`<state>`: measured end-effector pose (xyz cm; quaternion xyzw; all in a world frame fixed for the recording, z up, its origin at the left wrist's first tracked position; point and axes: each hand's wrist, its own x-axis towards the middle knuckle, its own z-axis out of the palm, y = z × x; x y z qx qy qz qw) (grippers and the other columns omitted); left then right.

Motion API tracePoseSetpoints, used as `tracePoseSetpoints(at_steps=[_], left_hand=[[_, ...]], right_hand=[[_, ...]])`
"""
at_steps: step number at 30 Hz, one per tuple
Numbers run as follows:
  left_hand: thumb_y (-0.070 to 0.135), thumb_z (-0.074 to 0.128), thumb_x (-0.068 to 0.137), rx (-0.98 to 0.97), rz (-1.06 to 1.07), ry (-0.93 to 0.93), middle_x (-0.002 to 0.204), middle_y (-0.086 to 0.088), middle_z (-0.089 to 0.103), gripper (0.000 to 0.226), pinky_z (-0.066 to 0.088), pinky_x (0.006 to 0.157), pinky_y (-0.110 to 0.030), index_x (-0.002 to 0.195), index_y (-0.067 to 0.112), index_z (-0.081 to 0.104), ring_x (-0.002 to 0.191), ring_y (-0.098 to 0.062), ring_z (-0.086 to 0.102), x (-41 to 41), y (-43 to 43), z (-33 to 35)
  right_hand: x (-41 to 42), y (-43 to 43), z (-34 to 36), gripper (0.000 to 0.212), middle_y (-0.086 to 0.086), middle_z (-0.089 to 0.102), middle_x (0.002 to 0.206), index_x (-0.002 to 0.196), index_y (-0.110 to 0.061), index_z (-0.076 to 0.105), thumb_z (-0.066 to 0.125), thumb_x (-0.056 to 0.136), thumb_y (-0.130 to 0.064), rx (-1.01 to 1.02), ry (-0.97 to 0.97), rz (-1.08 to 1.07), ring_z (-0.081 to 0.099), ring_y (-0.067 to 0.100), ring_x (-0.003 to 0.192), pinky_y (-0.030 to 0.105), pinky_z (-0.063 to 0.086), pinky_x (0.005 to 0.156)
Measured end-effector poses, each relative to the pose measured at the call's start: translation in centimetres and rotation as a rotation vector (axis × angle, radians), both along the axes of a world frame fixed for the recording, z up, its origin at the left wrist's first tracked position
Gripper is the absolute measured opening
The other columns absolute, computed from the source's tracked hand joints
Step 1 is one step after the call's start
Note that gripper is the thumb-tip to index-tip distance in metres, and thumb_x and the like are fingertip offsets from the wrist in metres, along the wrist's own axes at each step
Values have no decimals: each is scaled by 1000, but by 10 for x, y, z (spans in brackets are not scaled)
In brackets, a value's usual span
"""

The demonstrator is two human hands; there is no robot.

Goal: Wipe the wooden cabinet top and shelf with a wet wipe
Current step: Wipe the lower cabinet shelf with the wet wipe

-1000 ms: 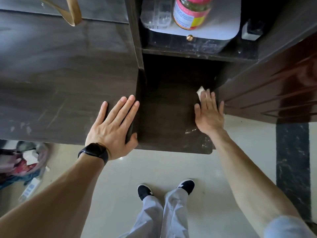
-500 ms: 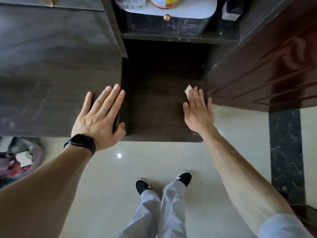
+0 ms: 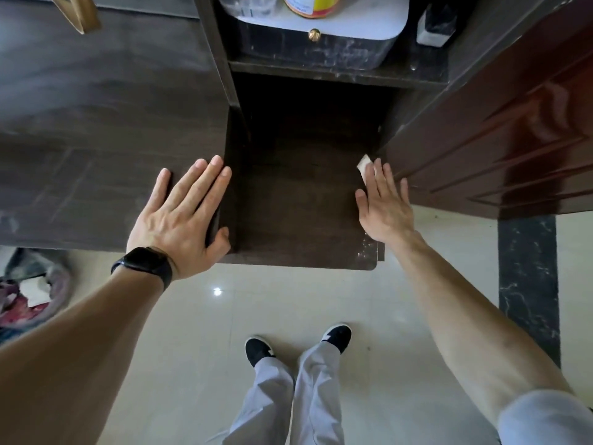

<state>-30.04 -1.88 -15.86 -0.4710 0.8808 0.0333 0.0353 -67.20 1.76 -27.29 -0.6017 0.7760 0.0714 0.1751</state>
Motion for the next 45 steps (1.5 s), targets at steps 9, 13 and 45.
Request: tracePoseSetpoints(at_steps=[9, 13, 45], left_hand=[[47, 38, 83, 19, 9, 29, 168, 1, 10, 86, 11, 124, -53, 160, 19, 14, 154, -19, 12, 0, 0, 4], [47, 38, 83, 19, 9, 9, 168, 1, 10, 85, 10, 124, -53, 160, 18, 15, 154, -18, 11, -2, 1, 4], [46, 40, 82, -8, 0, 18, 168, 1, 11, 86, 13, 123, -54, 160, 18, 17, 154, -18, 13, 0, 0, 0]], right_hand=[[65, 189, 15, 64, 8, 5, 166, 157, -7, 9, 16, 104, -43, 44, -61, 116, 6, 23, 153, 51, 19, 120], [61, 157, 12, 67, 7, 8, 165, 157, -9, 10, 12, 103, -50, 19, -22, 97, 6, 21, 153, 48, 13, 123], [29, 18, 29, 18, 11, 73, 85, 90, -13, 76, 61, 92, -24, -345, -265, -751, 66, 30, 85, 25, 42, 68]])
